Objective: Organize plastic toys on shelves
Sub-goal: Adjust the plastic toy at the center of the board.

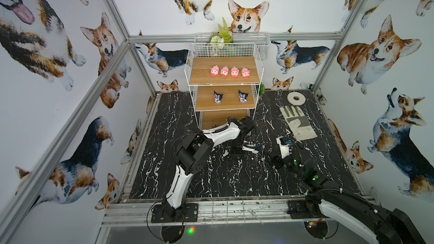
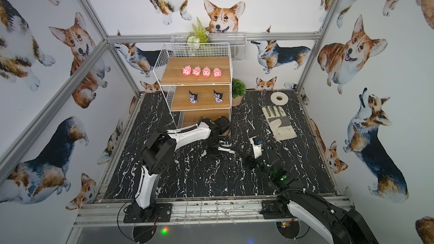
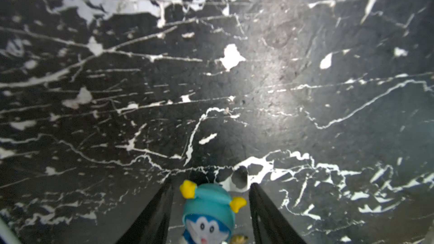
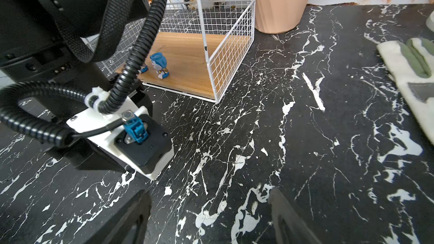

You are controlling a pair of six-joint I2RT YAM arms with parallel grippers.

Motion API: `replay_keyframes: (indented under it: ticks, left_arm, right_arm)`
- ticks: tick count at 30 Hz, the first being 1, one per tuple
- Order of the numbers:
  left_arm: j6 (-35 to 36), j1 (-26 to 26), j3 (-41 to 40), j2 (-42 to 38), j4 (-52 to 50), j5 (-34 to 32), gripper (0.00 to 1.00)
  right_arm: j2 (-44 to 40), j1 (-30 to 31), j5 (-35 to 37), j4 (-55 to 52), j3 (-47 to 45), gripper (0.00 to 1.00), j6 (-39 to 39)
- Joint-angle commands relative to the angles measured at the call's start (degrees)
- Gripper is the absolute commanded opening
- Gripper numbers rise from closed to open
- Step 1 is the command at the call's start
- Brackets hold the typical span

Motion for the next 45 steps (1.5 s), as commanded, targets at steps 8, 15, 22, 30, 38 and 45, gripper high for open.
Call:
replay_keyframes:
  ticks: [8,15,22,30,38,45]
  left_arm:
    - [0.3,-0.4,3.4,2.7,-4.6,1.6,0.52]
    - [-0.1,-0.3,3.2,2.2,-3.7,2.0,0.40]
    - [-3.3,-0.4,0.2,-3.2,1.2,1.8,0.30]
    - [-17.0,-0.4,-14.6,-17.5,23.4,-3.4,0.27]
    - [-49.5,-2.1,-46.5,-33.0,73.7,-17.3,0.23]
    - [-61.6,-3.1,-61.5,-28.1,109.4,-21.6,0.23]
  right_arm:
    - [0.2,0.0,0.2,3.1,-0.2,0.84,-0.5]
    - [-0.6,0.0,0.9,2.8,-0.4,0.84,-0.6]
    - [-0.3,0.0,1.0,2.9,-0.4,0.84,-0.6]
    - [0.4,0.0,-0.3,3.6,-0.4,0.84,-1.1]
    - [6.1,0.1,-5.6,7.8,0.6,0.82,-0.5]
    - [9.8,0.1,-8.2,9.7,1.1,0.82,-0.4]
